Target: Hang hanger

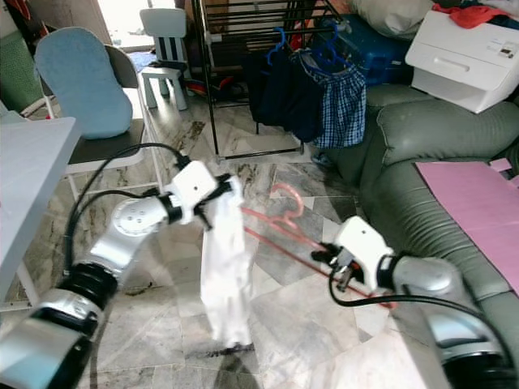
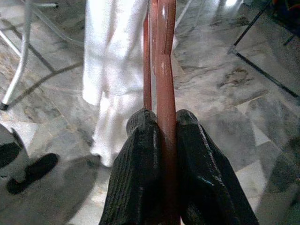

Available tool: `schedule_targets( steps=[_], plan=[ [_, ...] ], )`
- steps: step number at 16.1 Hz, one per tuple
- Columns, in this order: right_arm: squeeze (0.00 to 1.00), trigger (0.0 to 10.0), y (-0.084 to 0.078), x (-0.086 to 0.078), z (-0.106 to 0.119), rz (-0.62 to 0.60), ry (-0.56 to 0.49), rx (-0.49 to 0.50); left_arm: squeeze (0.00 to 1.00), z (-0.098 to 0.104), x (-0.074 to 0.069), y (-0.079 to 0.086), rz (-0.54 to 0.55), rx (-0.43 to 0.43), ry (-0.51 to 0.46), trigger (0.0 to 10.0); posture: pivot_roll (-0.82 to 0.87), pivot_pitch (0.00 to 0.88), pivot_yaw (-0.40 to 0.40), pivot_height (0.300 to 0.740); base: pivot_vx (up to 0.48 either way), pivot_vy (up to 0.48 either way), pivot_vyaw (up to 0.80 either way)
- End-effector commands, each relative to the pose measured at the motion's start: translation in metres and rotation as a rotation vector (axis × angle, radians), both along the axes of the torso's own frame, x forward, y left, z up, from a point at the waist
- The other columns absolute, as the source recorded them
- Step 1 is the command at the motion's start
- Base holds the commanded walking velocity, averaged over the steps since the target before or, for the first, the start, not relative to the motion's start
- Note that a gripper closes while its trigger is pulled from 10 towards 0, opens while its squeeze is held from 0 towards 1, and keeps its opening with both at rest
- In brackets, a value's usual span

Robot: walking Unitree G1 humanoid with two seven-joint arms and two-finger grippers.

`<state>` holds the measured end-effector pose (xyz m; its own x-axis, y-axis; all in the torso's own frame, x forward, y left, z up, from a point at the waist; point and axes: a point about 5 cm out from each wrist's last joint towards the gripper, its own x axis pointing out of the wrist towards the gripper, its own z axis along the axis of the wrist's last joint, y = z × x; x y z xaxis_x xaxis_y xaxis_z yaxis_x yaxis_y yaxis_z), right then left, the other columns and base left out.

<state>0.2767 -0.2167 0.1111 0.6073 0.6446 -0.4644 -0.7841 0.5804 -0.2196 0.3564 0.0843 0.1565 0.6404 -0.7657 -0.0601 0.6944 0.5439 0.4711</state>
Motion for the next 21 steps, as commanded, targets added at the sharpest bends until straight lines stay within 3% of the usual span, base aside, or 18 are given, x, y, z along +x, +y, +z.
schedule_targets(
  steps=[1,4,6,9,10,12,15,18,21],
  plan=[
    [0.00,10.0,0.007,0.004,-0.001,0.003,-0.001,0.030,0.00,0.024,-0.001,-0.008,-0.042,-0.088,-0.063,10.0,-0.21,0.000,0.030,0.740,0.000,0.000,0.00],
    [0.00,10.0,0.007,0.005,-0.011,-0.038,0.028,0.051,0.00,0.041,-0.003,-0.014,-0.060,-0.165,-0.101,10.0,-0.20,0.000,0.030,0.740,0.000,0.000,0.00],
    [0.00,10.0,-0.001,0.015,-0.021,-0.171,-0.005,0.007,0.00,0.045,-0.006,-0.015,-0.086,-0.178,-0.093,10.0,-0.20,0.000,0.031,0.740,0.000,0.000,0.00],
    [0.00,10.0,-0.022,0.032,-0.018,-0.404,-0.089,-0.040,0.00,0.041,-0.006,-0.007,-0.075,-0.121,-0.090,10.0,-0.20,0.000,0.030,0.740,0.000,0.000,0.00],
    [0.00,10.0,-0.034,0.041,-0.010,-0.516,-0.161,-0.062,0.00,0.041,-0.005,0.001,-0.049,-0.112,-0.096,10.0,-0.20,0.000,0.030,0.740,0.000,0.000,0.00],
    [0.00,10.0,-0.039,0.047,0.000,-0.576,-0.222,-0.048,0.00,0.041,-0.002,0.008,-0.015,-0.091,-0.102,10.0,-0.20,0.000,0.027,0.740,0.000,0.000,0.00],
    [0.00,10.0,-0.040,0.057,0.012,-0.629,-0.287,-0.022,0.00,0.032,0.004,0.023,0.046,0.033,-0.119,10.0,-0.20,0.000,0.025,0.740,0.000,0.000,0.00],
    [0.00,10.0,-0.036,0.063,0.016,-0.701,-0.253,0.128,0.00,0.028,0.001,0.017,0.048,0.026,-0.123,10.0,-0.20,0.000,0.025,0.740,0.000,0.000,0.00],
    [0.00,10.0,-0.007,0.071,0.012,-0.771,-0.058,0.487,0.00,0.023,-0.004,-0.005,0.089,-0.025,-0.201,10.0,-0.20,0.000,0.023,0.740,0.000,0.000,0.00]
  ],
)
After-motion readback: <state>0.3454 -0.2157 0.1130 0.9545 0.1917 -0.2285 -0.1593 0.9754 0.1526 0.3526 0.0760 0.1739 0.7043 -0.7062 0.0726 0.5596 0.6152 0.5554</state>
